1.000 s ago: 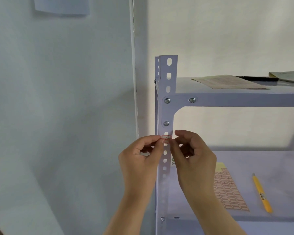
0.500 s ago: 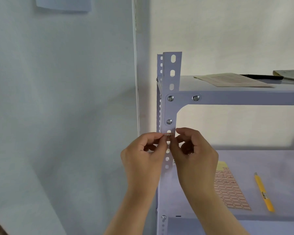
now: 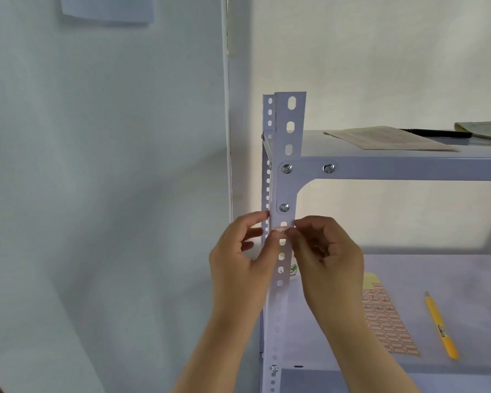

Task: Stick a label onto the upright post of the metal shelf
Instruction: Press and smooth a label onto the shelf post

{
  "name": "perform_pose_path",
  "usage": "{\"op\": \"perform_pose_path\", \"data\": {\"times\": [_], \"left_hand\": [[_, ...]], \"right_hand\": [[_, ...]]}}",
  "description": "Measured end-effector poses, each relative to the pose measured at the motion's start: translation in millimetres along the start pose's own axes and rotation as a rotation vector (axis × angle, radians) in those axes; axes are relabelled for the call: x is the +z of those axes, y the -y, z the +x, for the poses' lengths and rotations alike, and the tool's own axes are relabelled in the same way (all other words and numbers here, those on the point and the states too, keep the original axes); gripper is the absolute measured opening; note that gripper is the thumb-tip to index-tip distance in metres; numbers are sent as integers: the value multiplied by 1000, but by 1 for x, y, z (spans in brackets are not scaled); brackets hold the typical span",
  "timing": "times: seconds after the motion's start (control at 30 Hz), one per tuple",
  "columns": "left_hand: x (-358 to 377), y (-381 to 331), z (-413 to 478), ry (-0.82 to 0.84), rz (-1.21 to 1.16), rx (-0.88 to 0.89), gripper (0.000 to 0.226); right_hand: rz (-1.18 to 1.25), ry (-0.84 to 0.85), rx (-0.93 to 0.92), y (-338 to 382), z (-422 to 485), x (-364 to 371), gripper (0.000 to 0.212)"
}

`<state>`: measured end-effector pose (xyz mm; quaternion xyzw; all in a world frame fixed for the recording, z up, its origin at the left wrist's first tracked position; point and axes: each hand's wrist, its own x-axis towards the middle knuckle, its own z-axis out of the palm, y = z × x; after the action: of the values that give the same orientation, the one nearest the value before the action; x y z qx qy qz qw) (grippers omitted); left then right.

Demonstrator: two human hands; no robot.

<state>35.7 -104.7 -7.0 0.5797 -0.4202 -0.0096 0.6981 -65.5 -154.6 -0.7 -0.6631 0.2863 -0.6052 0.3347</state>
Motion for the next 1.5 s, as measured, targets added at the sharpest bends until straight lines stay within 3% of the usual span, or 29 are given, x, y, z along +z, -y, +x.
{"op": "perform_pose_path", "data": {"times": [0.1,0.4,0.63,1.1,1.27,1.5], "left_hand": [[1,-1,-1,63,-169,-75,20],[0,-2,10,53,-78,6,20],[4,-1,9,42,-15,56,15],[-4,15,9,220,-191,12,20],[-1,6,11,165,-164,-11,14],[-4,-3,19,147,-70,29,24]], "right_hand": [[63,49,36,-2,3,-5,20],[61,54,63,2,10,1,20],[-21,96,-26,2,14,0,17],[7,286,-117,-7,16,-13,31],[-9,226,-111,-5,15,-9,21],[-36,158,-94,-5,16,-3,6]]}}
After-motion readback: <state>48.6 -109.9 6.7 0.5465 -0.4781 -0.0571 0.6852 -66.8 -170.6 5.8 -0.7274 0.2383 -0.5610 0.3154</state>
